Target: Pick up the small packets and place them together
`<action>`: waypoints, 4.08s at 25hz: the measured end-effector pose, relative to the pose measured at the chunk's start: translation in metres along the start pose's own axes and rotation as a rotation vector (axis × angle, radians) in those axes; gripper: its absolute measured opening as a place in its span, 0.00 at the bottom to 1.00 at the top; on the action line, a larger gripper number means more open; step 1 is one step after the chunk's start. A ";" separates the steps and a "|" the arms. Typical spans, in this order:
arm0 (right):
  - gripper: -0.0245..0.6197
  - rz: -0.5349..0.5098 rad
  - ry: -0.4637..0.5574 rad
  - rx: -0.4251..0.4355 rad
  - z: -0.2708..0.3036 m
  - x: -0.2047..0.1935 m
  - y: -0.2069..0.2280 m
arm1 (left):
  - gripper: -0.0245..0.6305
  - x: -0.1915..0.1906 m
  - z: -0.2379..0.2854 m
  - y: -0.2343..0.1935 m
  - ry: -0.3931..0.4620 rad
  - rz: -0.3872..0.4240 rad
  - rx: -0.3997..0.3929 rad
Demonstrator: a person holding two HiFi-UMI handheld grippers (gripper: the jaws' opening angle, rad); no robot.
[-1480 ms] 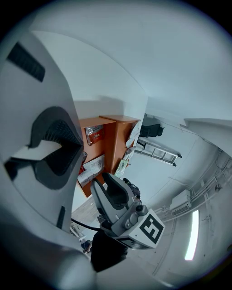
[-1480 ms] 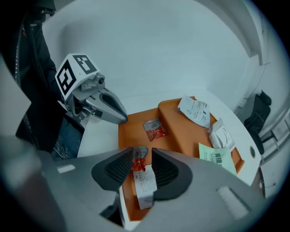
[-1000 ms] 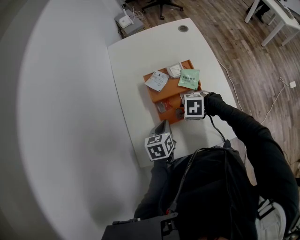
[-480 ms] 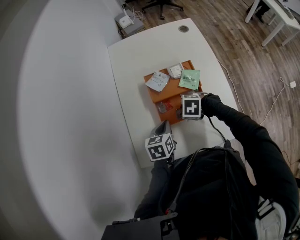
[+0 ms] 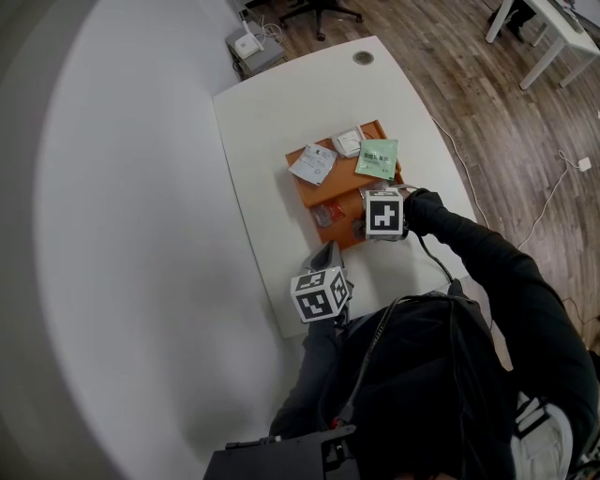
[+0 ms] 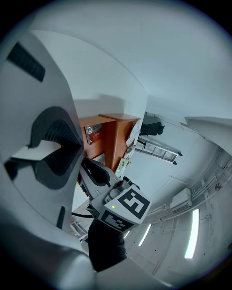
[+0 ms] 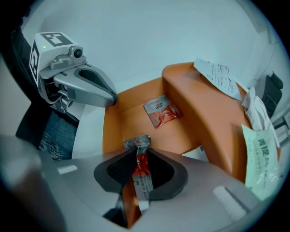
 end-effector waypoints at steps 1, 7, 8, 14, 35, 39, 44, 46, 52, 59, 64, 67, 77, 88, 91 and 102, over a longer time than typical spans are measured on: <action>0.16 0.001 0.004 -0.005 -0.001 0.000 0.000 | 0.03 0.000 0.000 0.000 0.000 0.001 0.000; 0.14 0.019 0.059 -0.070 -0.023 0.002 0.007 | 0.03 0.000 -0.001 0.001 -0.001 0.004 -0.002; 0.14 0.026 0.072 -0.083 -0.029 0.002 0.008 | 0.03 0.000 -0.001 0.001 0.000 0.005 -0.003; 0.14 0.095 0.215 -0.170 -0.072 0.014 0.021 | 0.03 0.000 -0.001 0.001 0.000 0.009 -0.002; 0.14 0.108 0.322 -0.318 -0.098 0.075 0.095 | 0.03 0.000 0.000 0.001 0.000 0.000 0.001; 0.15 0.110 0.287 -0.311 -0.091 0.075 0.096 | 0.03 0.001 -0.002 0.002 -0.002 0.000 0.000; 0.15 0.101 0.267 -0.330 -0.086 0.075 0.101 | 0.03 0.002 -0.001 0.004 -0.003 0.000 -0.006; 0.16 0.102 0.261 -0.340 -0.086 0.074 0.102 | 0.03 0.003 0.000 0.005 -0.006 0.004 -0.008; 0.21 0.100 0.268 -0.338 -0.083 0.073 0.105 | 0.03 0.002 0.003 0.003 -0.011 0.009 -0.020; 0.23 0.081 0.323 -0.377 -0.105 0.077 0.103 | 0.03 0.003 0.001 0.007 -0.022 0.015 -0.024; 0.23 0.078 0.391 -0.444 -0.128 0.076 0.101 | 0.03 0.003 0.007 0.006 -0.026 0.022 -0.029; 0.23 0.086 0.446 -0.482 -0.148 0.074 0.094 | 0.03 0.003 0.010 0.006 -0.034 0.017 -0.030; 0.22 0.147 0.827 -0.611 -0.236 0.090 0.045 | 0.03 0.076 -0.004 0.016 0.154 -0.011 -0.034; 0.04 0.121 1.128 -0.745 -0.297 0.117 -0.021 | 0.03 0.196 -0.058 0.076 0.508 0.147 -0.121; 0.04 0.088 1.185 -0.731 -0.305 0.123 -0.036 | 0.03 0.213 -0.068 0.088 0.562 0.212 -0.125; 0.04 0.103 1.263 -0.778 -0.332 0.121 -0.063 | 0.03 0.233 -0.090 0.131 0.646 0.299 -0.162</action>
Point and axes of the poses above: the fingertips, and each gripper's own axes: z forward along the fingers, y to its right, x out of its top, the point moved 3 cm from there along -z, backward along the fingers, and after that the axes turned 12 degrees about y, right-handed, at the moved point
